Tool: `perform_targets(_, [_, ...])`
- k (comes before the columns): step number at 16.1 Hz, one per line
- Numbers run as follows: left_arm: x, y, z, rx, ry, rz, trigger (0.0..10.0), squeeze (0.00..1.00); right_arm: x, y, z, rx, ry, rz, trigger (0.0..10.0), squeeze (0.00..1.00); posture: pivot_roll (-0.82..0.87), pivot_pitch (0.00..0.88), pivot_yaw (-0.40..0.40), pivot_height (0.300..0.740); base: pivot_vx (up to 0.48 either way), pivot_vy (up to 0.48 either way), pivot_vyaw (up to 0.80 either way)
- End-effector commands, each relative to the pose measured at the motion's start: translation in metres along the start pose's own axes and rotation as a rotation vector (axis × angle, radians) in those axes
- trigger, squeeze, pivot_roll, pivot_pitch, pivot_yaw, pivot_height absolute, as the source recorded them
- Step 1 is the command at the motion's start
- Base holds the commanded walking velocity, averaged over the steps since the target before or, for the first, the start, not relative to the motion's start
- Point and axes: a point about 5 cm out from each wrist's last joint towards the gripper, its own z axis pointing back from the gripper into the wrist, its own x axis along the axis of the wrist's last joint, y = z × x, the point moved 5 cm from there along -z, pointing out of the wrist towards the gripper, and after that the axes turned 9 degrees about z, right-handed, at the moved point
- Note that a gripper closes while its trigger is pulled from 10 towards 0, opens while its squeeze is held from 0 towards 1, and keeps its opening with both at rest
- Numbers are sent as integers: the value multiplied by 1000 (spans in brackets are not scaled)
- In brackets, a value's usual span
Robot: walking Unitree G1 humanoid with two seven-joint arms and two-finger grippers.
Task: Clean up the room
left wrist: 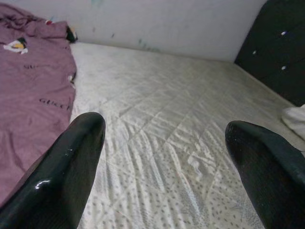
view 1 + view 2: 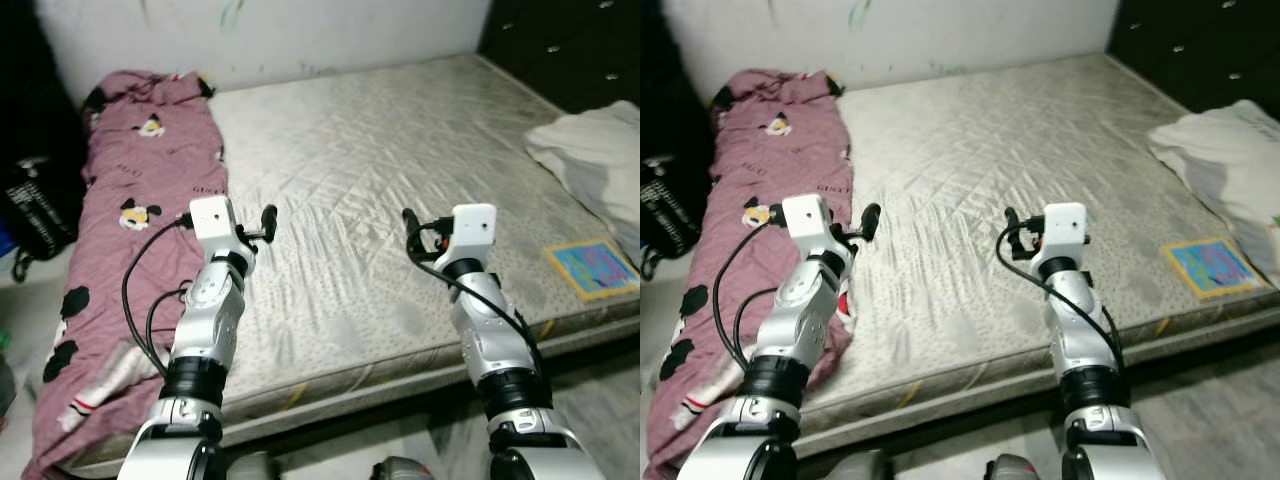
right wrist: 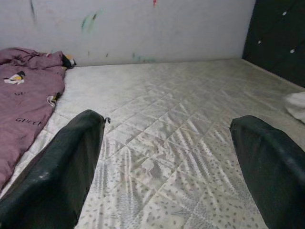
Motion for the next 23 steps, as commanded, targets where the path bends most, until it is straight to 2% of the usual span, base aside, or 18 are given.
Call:
perform_targets(1, [6,14,1,39,-10,-23,10000,0,11,13,-5,33,-29,-13,10000,0,-92,0,52,740,0,480,0])
perform_targets(14, [7,15,1,50,-19,-40,10000,0,11,15,-5,43,-31,-9,10000,0,-91,0,56,740,0,480,0])
perform_targets(15, [8,15,1,55,-27,-62,10000,0,11,16,-5,47,-34,-2,10000,0,-91,0,54,740,0,0,0])
perform_targets(20, [10,14,1,48,-36,-50,10000,0,12,18,-5,54,-38,9,10000,0,-91,0,55,740,0,0,0])
perform_targets(23, [9,12,0,38,-31,-42,10000,0,11,20,-4,60,-40,13,10000,0,-92,0,56,740,0,276,800])
